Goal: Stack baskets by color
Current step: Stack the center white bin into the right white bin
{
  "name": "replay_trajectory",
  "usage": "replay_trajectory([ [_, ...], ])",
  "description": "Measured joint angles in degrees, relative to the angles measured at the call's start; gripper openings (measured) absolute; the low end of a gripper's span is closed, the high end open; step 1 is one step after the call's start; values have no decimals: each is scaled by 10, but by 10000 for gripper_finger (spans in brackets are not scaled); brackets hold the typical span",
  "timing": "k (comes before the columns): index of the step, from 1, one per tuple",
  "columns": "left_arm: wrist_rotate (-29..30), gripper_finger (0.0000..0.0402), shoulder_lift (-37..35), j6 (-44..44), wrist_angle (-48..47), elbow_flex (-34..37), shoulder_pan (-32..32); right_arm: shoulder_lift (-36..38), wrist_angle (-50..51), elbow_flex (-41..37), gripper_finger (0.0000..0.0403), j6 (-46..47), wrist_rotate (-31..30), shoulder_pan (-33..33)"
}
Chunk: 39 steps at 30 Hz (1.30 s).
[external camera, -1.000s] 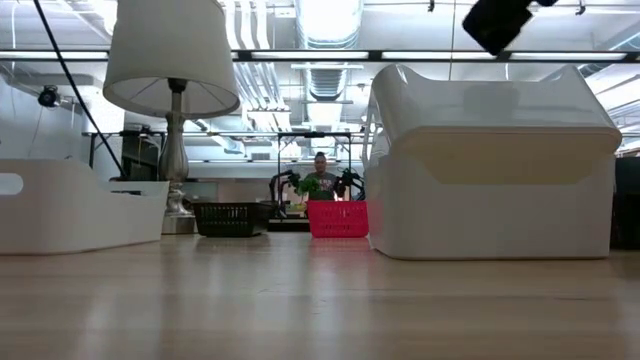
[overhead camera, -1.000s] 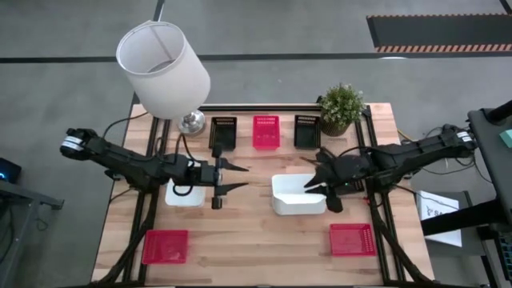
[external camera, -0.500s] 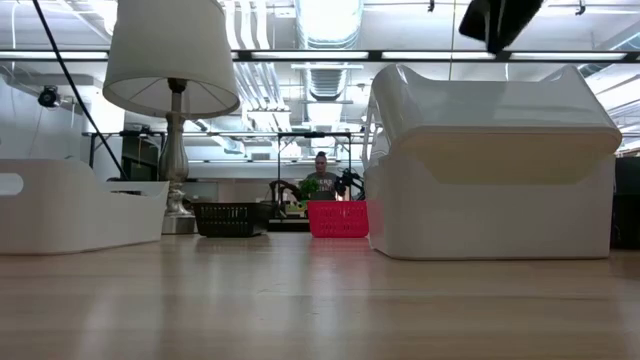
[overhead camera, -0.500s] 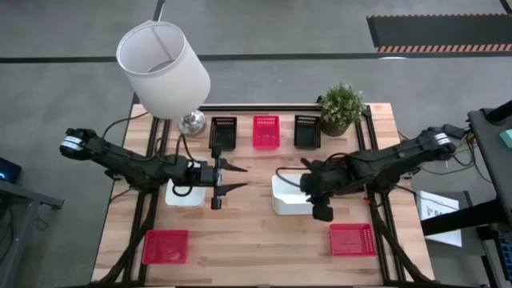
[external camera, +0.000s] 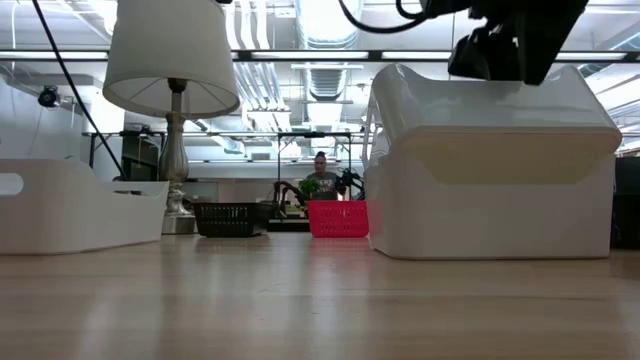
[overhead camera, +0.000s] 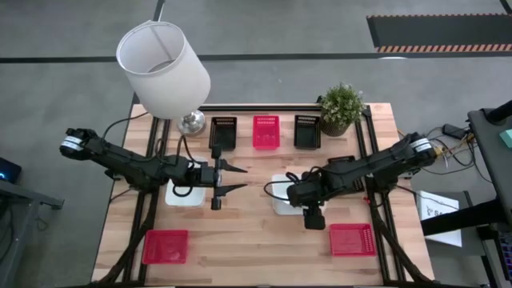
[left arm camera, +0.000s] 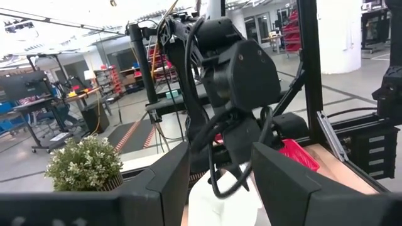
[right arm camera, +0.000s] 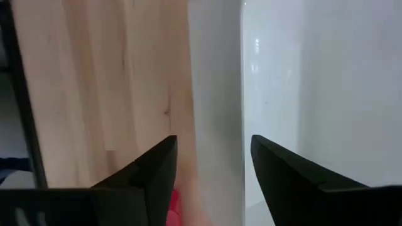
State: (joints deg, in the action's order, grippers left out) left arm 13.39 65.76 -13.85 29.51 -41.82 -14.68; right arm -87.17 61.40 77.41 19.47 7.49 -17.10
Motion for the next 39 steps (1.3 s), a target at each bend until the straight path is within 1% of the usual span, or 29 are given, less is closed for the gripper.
replay_trajectory([
  [5, 0, 155, 0, 0, 0, 0, 0, -10, -3, 0, 193, -15, 0, 3],
  [9, 0, 155, 0, 0, 0, 0, 0, -15, -11, 0, 171, -36, -1, 4],
  [13, 0, 155, 0, 0, 0, 0, 0, -17, -22, 0, 133, -38, -1, 6],
  [23, 0, 155, 0, -1, 0, 0, 0, -15, -21, 0, 18, -58, -1, 6],
  [26, 0, 155, 0, -1, 0, 0, 0, -15, -21, 0, 10, -62, -1, 6],
  [31, 0, 155, 0, -1, 0, 0, 0, -14, -5, 12, 9, -64, -9, 6],
  [35, 0, 155, 1, -1, -1, 0, 0, -12, 36, 42, 9, -68, -58, -1],
  [39, 0, 155, 1, -1, -1, 0, 0, -10, 59, 68, 9, -66, -134, -14],
])
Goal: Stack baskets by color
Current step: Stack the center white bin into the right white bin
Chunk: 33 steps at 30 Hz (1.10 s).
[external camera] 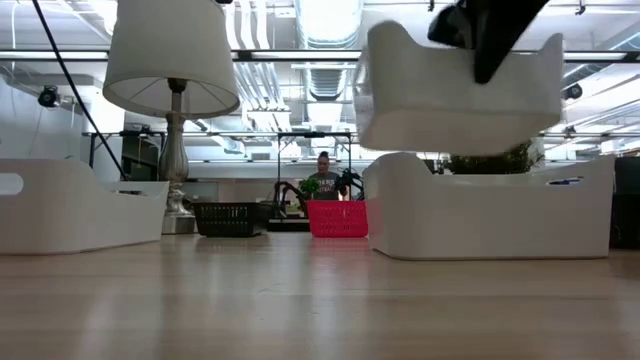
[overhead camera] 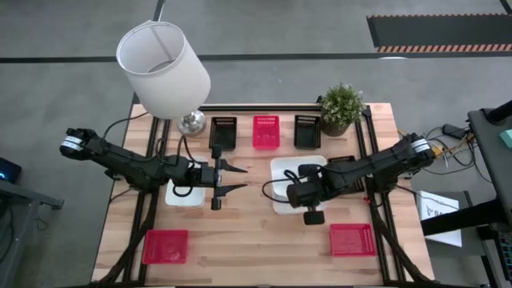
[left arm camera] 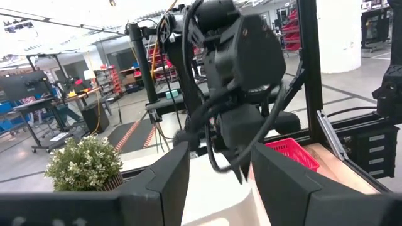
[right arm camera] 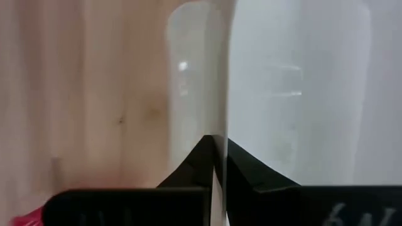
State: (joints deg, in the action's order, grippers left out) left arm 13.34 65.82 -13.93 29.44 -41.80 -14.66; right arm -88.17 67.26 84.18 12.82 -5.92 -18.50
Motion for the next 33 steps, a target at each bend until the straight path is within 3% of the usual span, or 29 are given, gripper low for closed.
replay_trajectory([
  [3, 0, 155, 0, 0, 0, 0, 0, 1, 4, 4, 9, 0, -43, -13],
  [10, 0, 155, 0, 0, 0, 0, 0, 0, 23, 2, 9, 43, -77, -35],
  [33, 0, 155, 0, 0, 0, 0, 0, -1, -50, -48, 9, 102, -73, -66],
])
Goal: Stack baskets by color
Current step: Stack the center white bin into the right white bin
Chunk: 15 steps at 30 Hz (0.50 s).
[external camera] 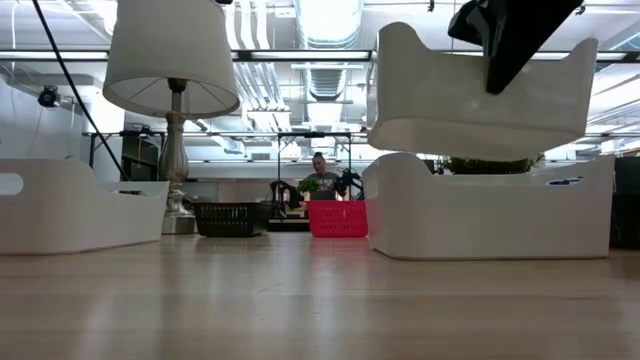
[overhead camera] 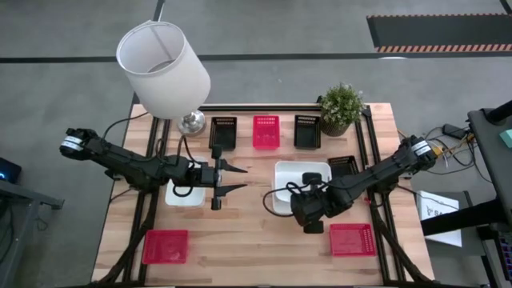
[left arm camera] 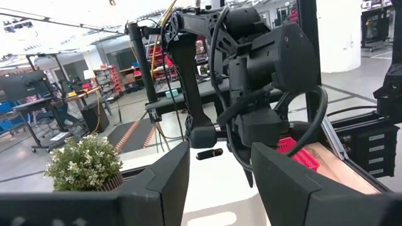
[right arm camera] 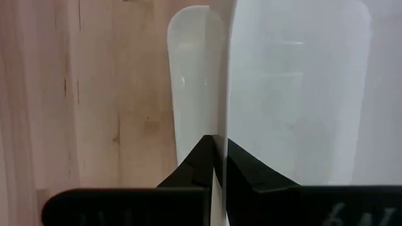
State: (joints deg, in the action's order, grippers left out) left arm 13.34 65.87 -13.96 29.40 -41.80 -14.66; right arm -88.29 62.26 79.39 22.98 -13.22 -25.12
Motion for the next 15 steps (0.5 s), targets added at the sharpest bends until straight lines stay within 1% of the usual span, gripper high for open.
replay_trajectory([
  [11, 0, 155, 0, 0, 0, 0, 0, 0, -23, -25, 9, 0, 17, 0],
  [15, 0, 155, 0, 0, 0, 0, 0, 0, -43, -40, 9, 0, 32, 0],
])
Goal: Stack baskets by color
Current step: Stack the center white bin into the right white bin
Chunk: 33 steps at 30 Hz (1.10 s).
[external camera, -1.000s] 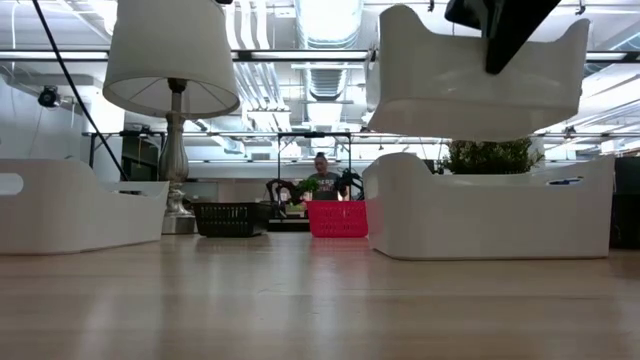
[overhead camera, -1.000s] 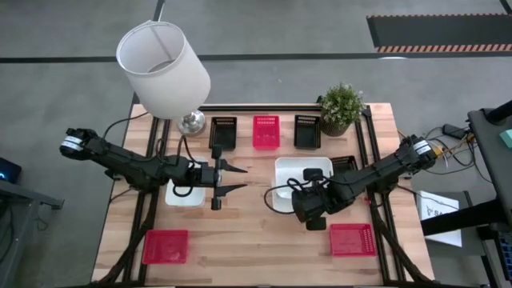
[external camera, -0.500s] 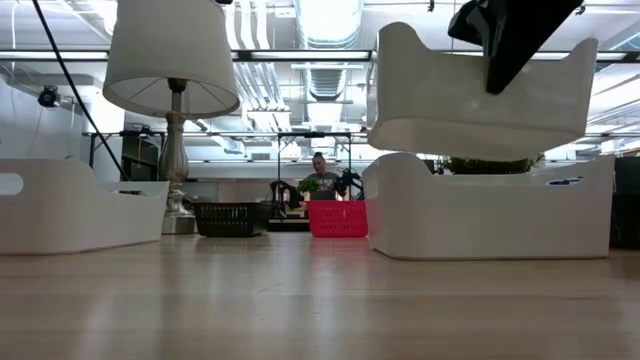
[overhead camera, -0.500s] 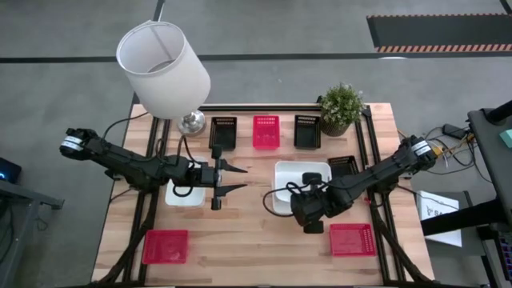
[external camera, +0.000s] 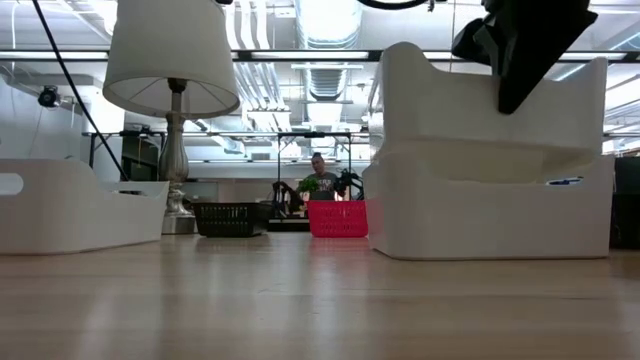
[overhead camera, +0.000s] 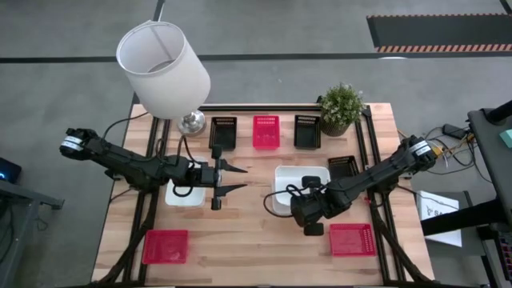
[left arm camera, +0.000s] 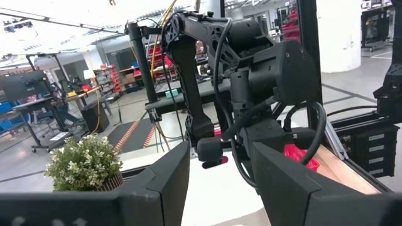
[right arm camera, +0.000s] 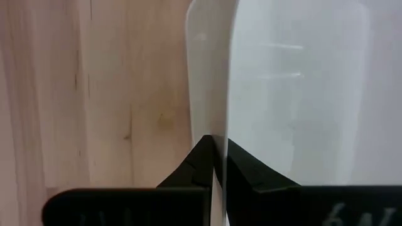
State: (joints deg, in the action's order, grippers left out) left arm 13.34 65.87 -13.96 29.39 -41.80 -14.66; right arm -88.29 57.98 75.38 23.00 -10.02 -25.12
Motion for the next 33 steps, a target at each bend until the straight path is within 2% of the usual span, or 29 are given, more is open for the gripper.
replay_trajectory([
  [15, 0, 155, 0, 0, 0, 2, 0, 0, -12, -5, 16, -10, -5, 3],
  [33, 0, 155, 0, 0, 0, 3, 0, 0, -15, -7, 141, -9, -4, 12],
])
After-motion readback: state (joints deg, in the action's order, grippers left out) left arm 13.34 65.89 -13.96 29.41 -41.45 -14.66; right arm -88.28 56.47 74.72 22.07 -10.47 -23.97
